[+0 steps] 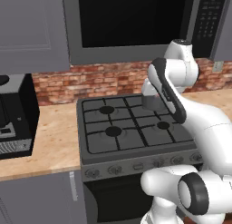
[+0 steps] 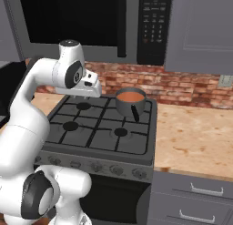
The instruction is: Wait until the marinara sauce is simmered to a deep red color and then turn off the stove.
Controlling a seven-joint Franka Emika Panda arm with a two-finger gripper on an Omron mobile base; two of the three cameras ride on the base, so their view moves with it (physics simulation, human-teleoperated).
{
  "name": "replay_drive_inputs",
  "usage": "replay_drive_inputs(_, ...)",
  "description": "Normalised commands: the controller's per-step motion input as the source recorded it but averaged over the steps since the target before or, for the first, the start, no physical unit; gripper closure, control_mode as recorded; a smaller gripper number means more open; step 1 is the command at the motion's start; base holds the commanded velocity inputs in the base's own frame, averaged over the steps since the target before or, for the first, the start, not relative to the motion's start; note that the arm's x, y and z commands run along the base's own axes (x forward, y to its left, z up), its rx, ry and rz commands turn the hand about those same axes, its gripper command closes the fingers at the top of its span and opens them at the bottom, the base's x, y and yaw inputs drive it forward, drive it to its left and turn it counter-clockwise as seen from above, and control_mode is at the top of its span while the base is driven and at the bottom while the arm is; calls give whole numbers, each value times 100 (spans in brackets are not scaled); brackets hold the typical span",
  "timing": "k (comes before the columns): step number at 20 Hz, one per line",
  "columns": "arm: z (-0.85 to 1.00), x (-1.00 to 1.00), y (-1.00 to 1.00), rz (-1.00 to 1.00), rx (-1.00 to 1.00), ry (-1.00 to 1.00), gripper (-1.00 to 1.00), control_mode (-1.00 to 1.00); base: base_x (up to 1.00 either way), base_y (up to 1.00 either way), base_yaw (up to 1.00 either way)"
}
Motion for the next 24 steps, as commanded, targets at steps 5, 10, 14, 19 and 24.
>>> replay_drive_inputs(5,-7,-9,0,0,0,0,-100,-100,0,0,0)
replay_drive_inputs(10,-13,-28,-14,0,0,-3,-100,-100,0,0,0)
replay_drive_inputs(14,-9,-43,-35,0,4,-2,-100,-100,0,0,0)
replay_drive_inputs(19,-14,-54,-68,0,10,-7,-100,-100,0,0,0)
replay_drive_inputs(24,-11,-55,-67,0,8,-12,-100,-100,0,0,0)
